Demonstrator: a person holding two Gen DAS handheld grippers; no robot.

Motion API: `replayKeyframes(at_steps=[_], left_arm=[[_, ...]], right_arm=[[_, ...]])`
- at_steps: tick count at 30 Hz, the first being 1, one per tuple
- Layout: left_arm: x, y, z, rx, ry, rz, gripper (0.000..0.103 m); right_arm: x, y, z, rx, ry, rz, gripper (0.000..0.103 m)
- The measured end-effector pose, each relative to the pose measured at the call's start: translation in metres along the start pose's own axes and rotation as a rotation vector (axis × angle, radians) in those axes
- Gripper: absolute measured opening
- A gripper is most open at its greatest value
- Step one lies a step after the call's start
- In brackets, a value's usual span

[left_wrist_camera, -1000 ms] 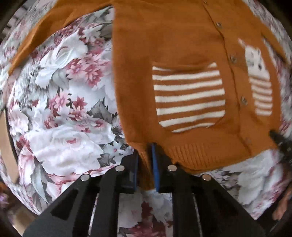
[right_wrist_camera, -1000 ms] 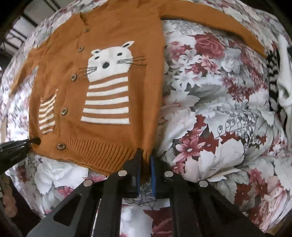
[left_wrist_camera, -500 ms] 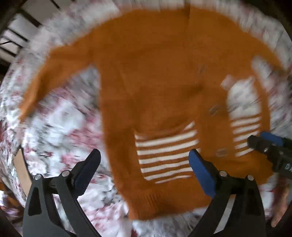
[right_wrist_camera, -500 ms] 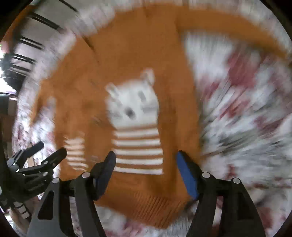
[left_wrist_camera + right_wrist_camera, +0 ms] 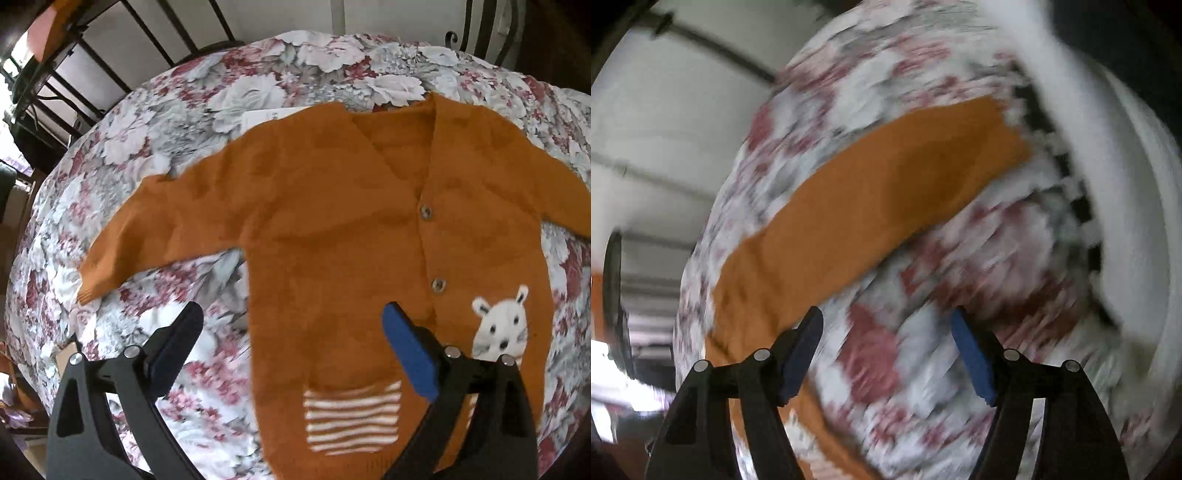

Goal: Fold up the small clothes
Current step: 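Move the right tool to the cardigan sleeve and grasp its cuff, then lift the sleeve cuff with the right tool and fold it across the cardigan body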

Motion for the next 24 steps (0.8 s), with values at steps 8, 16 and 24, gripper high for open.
replayKeyframes(at_steps=[8, 16, 24], left_arm=[[0.012, -0.029, 0.036, 0.051, 0.061, 0.075, 0.095], [0.007, -0.03, 0.045, 0.0, 0.068, 0.09, 0.095], [0.005, -0.023, 0.038, 0.007, 0.059, 0.063, 0.096]], right_arm=[[-0.034, -0.016, 0.013, 0.072, -0.101, 0.014, 0.071], [-0.053, -0.009, 0.011, 0.028, -0.159, 0.023, 0.016], [-0.043, 0.029, -0.032, 0.022, -0.238, -0.08, 0.015]])
Point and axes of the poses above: each gripper's, at about its wrist camera, not at the fingertips, and z roughly the way its jaws point, y to its left, x to its underside, the point moved 3 cm from there along z, roughly the way its jaws point, and after that the axes turned 10 degrees about x, right-handed, at the moved point
